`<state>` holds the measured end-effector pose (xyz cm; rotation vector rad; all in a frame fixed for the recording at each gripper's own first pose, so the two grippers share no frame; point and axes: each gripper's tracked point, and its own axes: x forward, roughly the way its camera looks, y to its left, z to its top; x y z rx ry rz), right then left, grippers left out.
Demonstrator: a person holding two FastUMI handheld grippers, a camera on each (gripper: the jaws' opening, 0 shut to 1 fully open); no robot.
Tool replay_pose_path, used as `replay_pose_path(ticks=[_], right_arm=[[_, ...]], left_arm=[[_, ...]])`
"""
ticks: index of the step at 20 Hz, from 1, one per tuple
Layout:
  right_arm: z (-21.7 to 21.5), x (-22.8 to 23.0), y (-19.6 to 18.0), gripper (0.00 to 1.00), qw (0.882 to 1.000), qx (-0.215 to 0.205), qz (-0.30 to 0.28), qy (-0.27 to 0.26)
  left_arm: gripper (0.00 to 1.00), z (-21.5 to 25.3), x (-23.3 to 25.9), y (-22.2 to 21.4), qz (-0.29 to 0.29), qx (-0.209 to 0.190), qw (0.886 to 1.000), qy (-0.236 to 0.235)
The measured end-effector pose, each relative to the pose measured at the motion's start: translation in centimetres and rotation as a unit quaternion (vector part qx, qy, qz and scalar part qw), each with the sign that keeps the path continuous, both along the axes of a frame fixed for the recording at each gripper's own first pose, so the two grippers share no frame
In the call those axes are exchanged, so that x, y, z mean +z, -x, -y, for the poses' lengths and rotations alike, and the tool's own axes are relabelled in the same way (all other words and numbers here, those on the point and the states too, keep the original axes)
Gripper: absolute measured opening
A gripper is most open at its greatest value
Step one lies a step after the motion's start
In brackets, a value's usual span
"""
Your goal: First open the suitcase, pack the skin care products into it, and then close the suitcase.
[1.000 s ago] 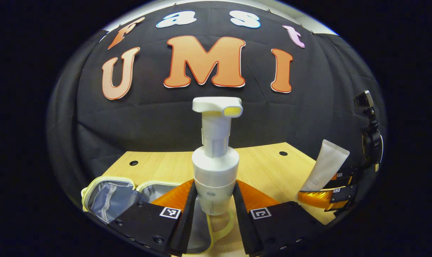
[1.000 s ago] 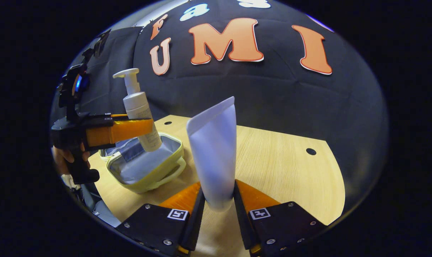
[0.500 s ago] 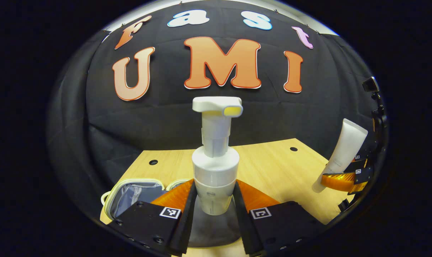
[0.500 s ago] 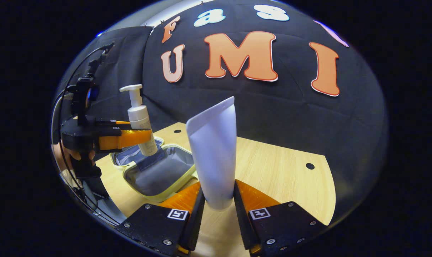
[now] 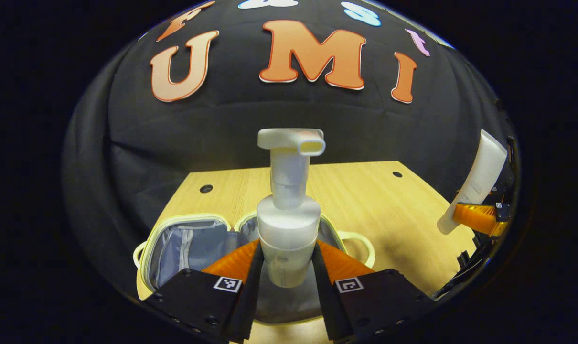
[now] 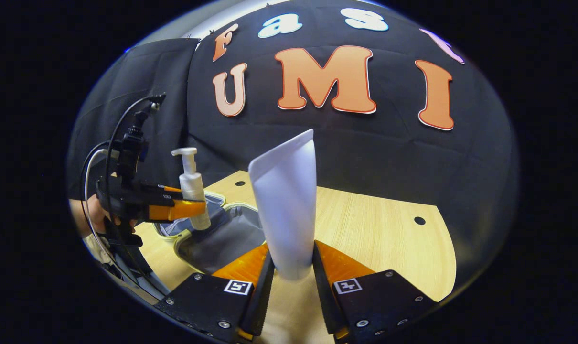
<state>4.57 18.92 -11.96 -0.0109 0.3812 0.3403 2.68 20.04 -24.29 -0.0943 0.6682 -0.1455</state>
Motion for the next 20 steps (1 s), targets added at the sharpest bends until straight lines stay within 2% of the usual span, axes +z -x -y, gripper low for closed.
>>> replay_pose_path(ticks=[7,11,15,20], right_arm=[[-3.0,-1.1,0.2,0.48,1.000,-0.012,-0.012,0.004],[-4.2,-1.9,0.4,0.48,1.000,-0.022,-0.019,0.002],[-5.2,-2.7,0.3,0.48,0.999,-0.034,-0.028,-0.006],[-6.4,-3.2,0.2,0.48,0.998,-0.045,-0.034,-0.013]], left_arm=[[0.57,0.1,-6.7,1.1,-0.096,-0.038,0.994,0.026],[0.57,0.3,-9.8,2.0,-0.139,-0.069,0.988,0.014],[0.57,0.4,-12.4,2.5,-0.185,-0.082,0.979,0.007],[0.57,0.6,-13.7,1.3,-0.201,-0.098,0.975,-0.018]])
